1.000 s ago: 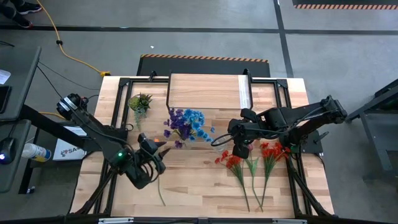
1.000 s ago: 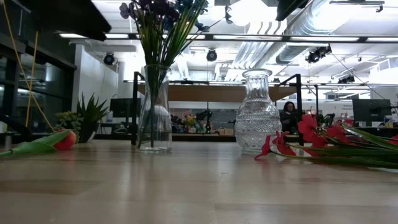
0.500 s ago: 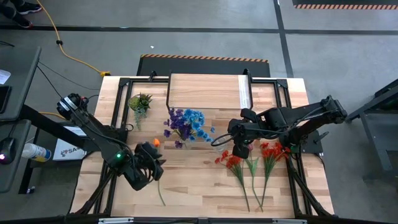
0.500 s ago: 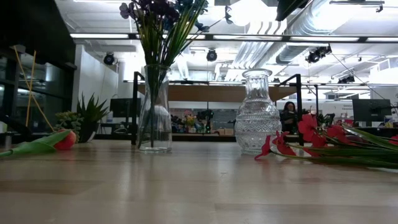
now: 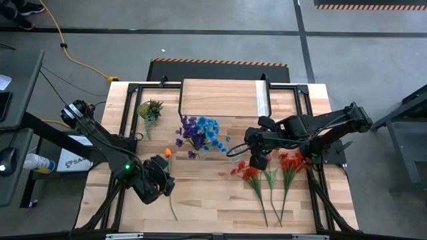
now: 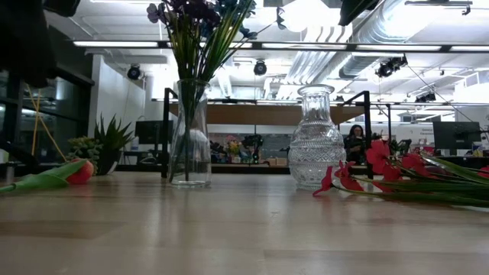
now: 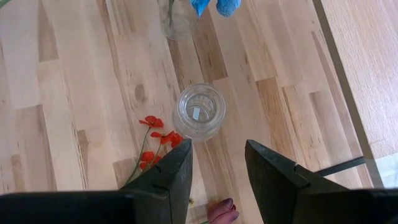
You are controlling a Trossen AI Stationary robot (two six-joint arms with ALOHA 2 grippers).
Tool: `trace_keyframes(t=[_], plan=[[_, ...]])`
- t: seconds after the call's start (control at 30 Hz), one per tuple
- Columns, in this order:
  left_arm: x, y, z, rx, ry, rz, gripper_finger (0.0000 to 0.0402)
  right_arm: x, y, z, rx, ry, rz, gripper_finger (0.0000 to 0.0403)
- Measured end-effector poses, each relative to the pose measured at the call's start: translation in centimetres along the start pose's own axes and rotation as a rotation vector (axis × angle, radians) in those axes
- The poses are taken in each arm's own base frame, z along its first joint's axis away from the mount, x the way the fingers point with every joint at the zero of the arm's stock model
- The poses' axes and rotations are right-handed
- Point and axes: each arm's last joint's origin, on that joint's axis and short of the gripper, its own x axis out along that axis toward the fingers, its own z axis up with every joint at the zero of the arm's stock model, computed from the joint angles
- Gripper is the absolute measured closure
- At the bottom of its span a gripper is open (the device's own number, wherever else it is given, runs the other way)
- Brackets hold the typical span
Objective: Pick and place flowers into a vace then onto a shelf
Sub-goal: Put the orange flower into the left transparent crystal vase
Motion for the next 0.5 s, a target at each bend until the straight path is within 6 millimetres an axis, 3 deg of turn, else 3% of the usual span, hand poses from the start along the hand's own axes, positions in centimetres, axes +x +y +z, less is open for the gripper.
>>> trace_keyframes(t=[0.5], plan=[[0.01, 0.02, -0.22, -0.053, 0.074, 0.008, 0.0213, 0.0, 0.02, 0.0, 0.003, 0.001, 0.004, 0.0263]])
